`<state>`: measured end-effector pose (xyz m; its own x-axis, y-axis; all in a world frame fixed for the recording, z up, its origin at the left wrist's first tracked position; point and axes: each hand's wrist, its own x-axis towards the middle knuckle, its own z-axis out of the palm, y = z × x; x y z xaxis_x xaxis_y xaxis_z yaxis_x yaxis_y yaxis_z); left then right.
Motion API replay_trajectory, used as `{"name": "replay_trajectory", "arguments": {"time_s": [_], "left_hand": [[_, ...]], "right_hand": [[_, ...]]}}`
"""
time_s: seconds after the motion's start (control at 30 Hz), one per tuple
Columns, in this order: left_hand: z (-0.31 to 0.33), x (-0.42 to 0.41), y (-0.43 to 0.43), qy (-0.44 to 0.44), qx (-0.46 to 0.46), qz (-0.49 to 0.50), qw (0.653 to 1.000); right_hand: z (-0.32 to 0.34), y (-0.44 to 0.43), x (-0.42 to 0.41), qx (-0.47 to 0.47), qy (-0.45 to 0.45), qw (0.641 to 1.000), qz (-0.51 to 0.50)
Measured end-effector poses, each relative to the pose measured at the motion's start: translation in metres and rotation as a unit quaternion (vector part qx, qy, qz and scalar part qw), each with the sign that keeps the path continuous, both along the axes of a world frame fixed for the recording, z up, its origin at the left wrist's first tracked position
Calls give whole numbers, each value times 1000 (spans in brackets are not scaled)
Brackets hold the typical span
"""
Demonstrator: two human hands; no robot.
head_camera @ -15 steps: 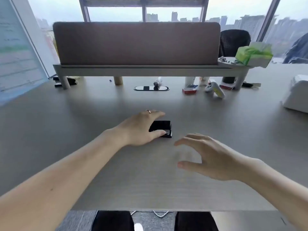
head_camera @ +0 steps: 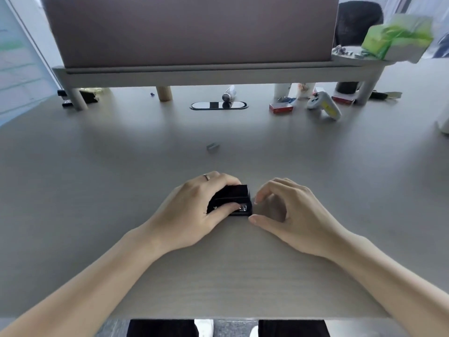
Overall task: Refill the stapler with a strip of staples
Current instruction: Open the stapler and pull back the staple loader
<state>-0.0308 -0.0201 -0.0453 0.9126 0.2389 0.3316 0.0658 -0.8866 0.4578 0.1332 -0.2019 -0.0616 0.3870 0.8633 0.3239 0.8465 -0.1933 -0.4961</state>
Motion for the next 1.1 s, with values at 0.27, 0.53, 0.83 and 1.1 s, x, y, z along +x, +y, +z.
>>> {"name": "replay_trajectory", "arguments": {"time_s": [0.27,0.53,0.83,1.1], "left_hand": [[5,5,-24,-27,73,8,997],[4,15,-33,-85,-11,31,996],[14,5,-25,-195,-242,29,950],[12,-7,-9,-319,-424,19,847]], "right_hand": [[1,0,-15,13,36,999,15],[3,1,-13,15,81,997,3],[2,2,-12,13,86,996,-9],[3,2,-13,8,83,997,-9]]}}
